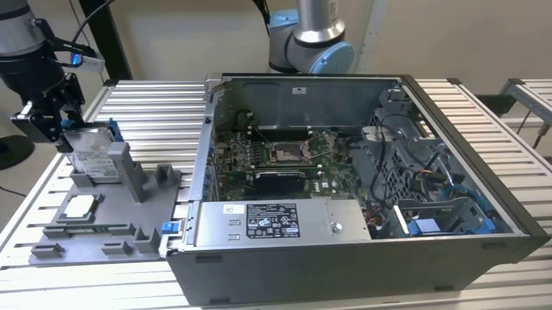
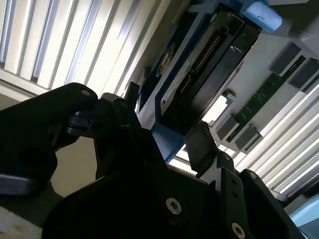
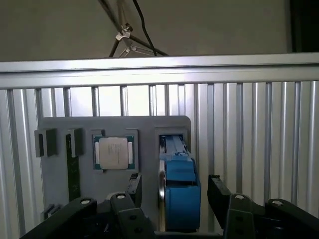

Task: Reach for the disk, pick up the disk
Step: 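Pick up the disk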

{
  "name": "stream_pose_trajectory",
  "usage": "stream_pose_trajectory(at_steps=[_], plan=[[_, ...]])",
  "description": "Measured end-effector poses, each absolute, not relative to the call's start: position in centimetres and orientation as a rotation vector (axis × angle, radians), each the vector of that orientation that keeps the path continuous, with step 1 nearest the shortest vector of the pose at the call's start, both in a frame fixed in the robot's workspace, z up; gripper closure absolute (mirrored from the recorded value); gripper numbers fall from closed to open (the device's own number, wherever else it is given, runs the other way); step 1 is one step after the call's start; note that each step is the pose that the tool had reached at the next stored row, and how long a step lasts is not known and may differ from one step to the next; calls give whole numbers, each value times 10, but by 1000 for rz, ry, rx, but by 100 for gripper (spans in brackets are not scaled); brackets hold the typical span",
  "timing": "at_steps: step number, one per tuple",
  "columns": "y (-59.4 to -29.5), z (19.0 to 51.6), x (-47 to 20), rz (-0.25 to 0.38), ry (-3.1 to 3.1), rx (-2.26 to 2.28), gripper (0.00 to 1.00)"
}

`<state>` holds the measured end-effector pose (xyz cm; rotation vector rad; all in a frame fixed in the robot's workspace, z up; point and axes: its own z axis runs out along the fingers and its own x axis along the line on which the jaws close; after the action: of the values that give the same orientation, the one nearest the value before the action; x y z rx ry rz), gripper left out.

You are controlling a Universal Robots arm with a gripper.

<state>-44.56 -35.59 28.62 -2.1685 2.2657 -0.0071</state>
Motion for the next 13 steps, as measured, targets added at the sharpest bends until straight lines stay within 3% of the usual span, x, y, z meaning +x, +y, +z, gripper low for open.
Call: stream_pose_trajectory(at_steps=[13], plan=[[-356, 266, -447, -16, 2259, -2167, 0]])
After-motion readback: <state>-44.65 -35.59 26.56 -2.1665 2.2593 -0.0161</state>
